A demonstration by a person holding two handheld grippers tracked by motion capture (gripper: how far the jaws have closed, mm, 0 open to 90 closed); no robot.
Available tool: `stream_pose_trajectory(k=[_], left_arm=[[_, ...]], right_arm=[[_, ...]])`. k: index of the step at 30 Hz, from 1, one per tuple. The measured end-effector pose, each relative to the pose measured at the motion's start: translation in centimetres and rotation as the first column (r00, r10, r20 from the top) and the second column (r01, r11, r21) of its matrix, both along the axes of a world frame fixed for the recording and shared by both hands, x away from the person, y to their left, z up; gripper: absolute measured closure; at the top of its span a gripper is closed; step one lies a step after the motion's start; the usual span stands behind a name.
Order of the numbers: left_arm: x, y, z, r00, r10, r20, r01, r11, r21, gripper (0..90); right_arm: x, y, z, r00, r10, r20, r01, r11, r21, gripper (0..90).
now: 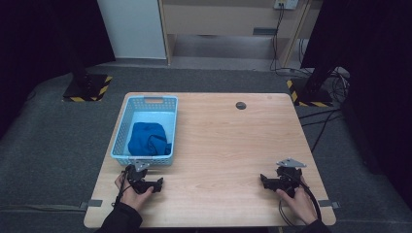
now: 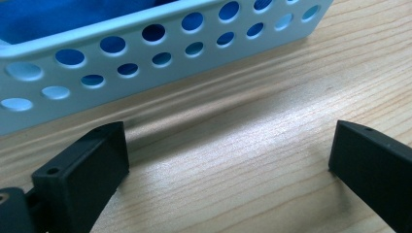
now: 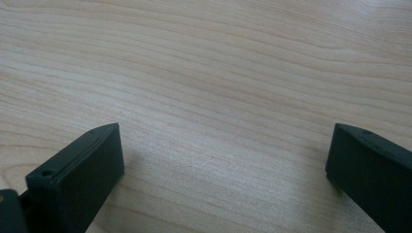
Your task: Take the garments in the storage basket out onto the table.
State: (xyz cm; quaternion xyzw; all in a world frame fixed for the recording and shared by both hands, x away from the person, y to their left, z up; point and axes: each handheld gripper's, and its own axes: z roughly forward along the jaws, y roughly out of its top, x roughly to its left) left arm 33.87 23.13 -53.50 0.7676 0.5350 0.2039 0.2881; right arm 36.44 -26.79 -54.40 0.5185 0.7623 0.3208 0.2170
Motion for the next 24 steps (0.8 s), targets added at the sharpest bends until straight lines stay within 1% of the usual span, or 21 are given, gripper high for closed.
stream_pose_trajectory(k=[7, 14, 18, 24], left_arm=[[-0.1, 0.1, 0.3, 0.9996, -0.010, -0.027, 0.010, 0.9999, 0.009, 3.2], [-0.3, 0.3, 0.7, 0.9983, -0.008, -0.057, 0.008, 1.0000, -0.004, 5.5], [-0.5, 0.3, 1.1, 0.9989, -0.011, -0.045, 0.010, 0.9999, -0.013, 5.5], [-0.7, 0.4, 1.8, 0.9998, -0.012, -0.017, 0.011, 0.9995, -0.028, 5.5]], right_arm=[[0.0, 0.0, 0.0, 1.0000, 0.000, 0.000, 0.000, 1.000, 0.000, 0.4], [0.0, 0.0, 0.0, 1.0000, 0.000, 0.000, 0.000, 1.000, 0.000, 0.4], [0.0, 0.0, 0.0, 1.0000, 0.000, 0.000, 0.000, 1.000, 0.000, 0.4], [0.0, 0.0, 0.0, 1.0000, 0.000, 0.000, 0.000, 1.000, 0.000, 0.4]])
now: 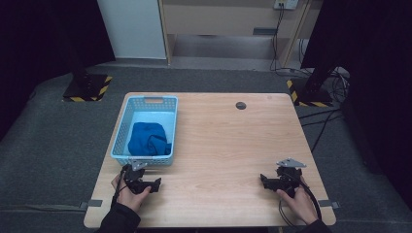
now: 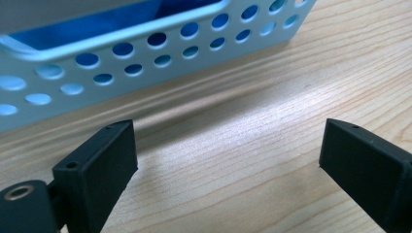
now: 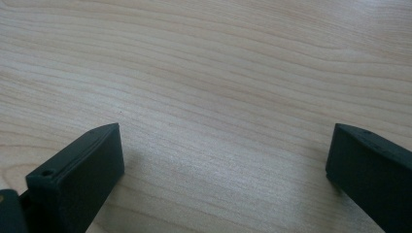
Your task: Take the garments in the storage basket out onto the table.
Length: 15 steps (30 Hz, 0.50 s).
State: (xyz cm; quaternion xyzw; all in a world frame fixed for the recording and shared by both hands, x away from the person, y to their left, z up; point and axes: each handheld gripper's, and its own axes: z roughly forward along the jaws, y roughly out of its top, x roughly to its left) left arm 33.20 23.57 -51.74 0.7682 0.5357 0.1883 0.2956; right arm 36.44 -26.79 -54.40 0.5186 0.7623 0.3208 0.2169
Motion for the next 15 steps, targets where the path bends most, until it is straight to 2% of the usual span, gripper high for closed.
stream_pose_trajectory(k=[7, 15], left_arm=[[-0.07, 0.38, 0.44, 0.9997, 0.011, 0.024, -0.011, 0.9998, -0.014, 5.6], [-0.30, 0.43, 1.06, 0.9972, 0.016, 0.073, -0.013, 0.9992, -0.037, 6.2]], right_arm=[[0.00, 0.00, 0.00, 1.0000, 0.000, 0.000, 0.000, 1.000, 0.000, 0.4], [0.00, 0.00, 0.00, 1.0000, 0.000, 0.000, 0.000, 1.000, 0.000, 0.4]])
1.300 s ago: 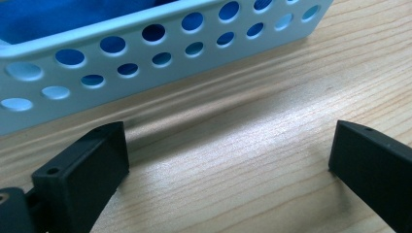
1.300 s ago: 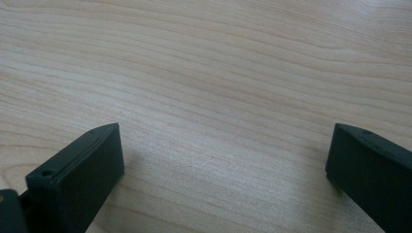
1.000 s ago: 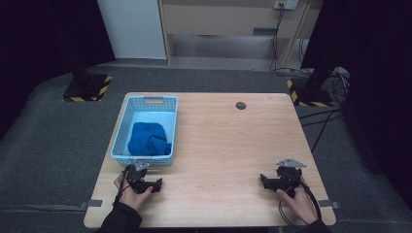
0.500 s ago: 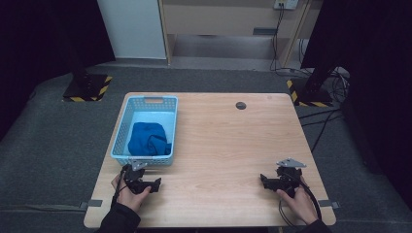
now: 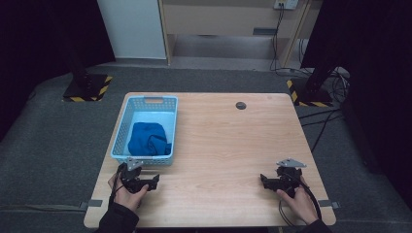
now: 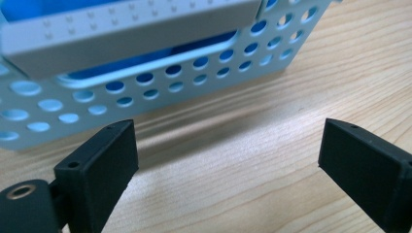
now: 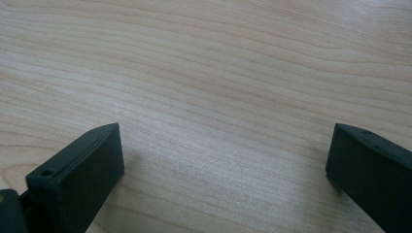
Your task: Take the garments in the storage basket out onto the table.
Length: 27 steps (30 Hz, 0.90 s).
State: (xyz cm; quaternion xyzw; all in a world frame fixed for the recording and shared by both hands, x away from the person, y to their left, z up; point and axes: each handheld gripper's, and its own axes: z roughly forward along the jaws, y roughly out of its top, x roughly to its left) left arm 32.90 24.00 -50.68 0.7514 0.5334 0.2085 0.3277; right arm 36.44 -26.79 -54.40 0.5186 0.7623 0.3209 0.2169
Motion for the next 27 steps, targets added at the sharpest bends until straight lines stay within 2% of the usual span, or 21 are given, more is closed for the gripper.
stream_pose_trajectory(k=[5, 13, 24, 27], left_arm=[[-0.2, 0.1, 0.4, 0.9992, 0.012, 0.039, -0.012, 0.9999, -0.002, 6.4], [-0.3, 0.2, 0.7, 0.9970, 0.015, 0.075, -0.013, 0.9996, -0.025, 6.4], [-0.5, 0.3, 1.5, 0.9874, 0.025, 0.156, -0.016, 0.9981, -0.060, 6.9], [-0.6, 0.4, 1.5, 0.9864, 0.026, 0.162, -0.016, 0.9977, -0.065, 6.9]], right_arm=[[0.0, 0.0, 0.0, 1.0000, 0.000, 0.000, 0.000, 1.000, 0.000, 0.4], [0.0, 0.0, 0.0, 1.0000, 0.000, 0.000, 0.000, 1.000, 0.000, 0.4], [0.0, 0.0, 0.0, 1.0000, 0.000, 0.000, 0.000, 1.000, 0.000, 0.4], [0.0, 0.0, 0.0, 1.0000, 0.000, 0.000, 0.000, 1.000, 0.000, 0.4]])
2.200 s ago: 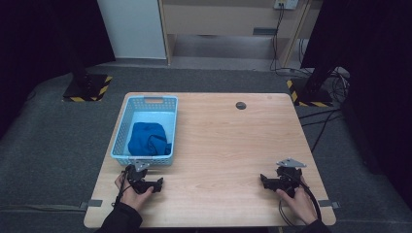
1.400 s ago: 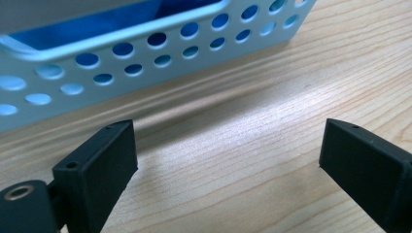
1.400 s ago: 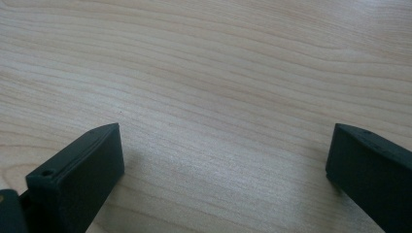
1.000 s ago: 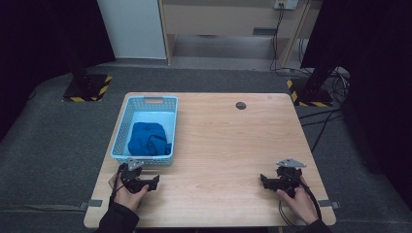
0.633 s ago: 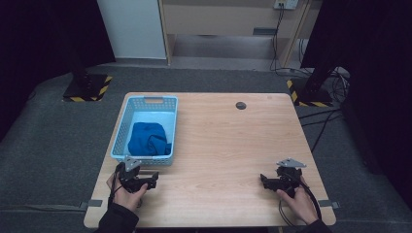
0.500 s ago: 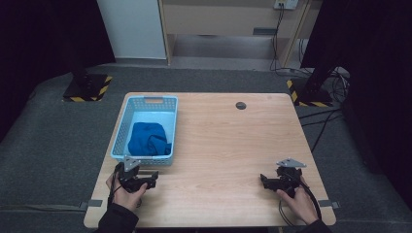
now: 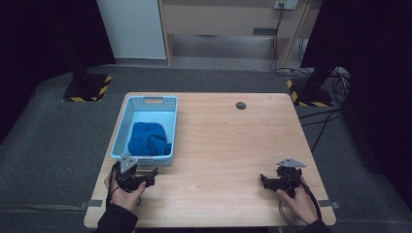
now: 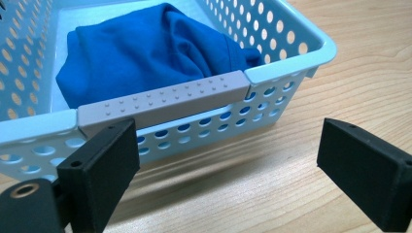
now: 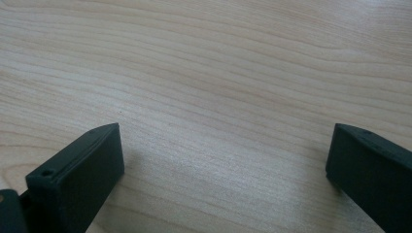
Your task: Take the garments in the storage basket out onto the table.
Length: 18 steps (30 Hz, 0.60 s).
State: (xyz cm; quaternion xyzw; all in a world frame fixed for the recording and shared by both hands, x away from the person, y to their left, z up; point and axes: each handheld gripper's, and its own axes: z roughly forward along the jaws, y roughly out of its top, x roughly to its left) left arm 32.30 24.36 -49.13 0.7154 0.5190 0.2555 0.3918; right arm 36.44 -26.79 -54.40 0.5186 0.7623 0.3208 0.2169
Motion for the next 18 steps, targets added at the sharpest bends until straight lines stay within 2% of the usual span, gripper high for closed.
stream_pose_trajectory(k=[18], left_arm=[[-0.17, 0.05, 0.45, 0.9991, 0.007, 0.043, -0.007, 1.0000, -0.002, 7.2]], right_arm=[[0.00, 0.00, 0.00, 1.0000, 0.000, 0.000, 0.000, 1.000, 0.000, 0.4]])
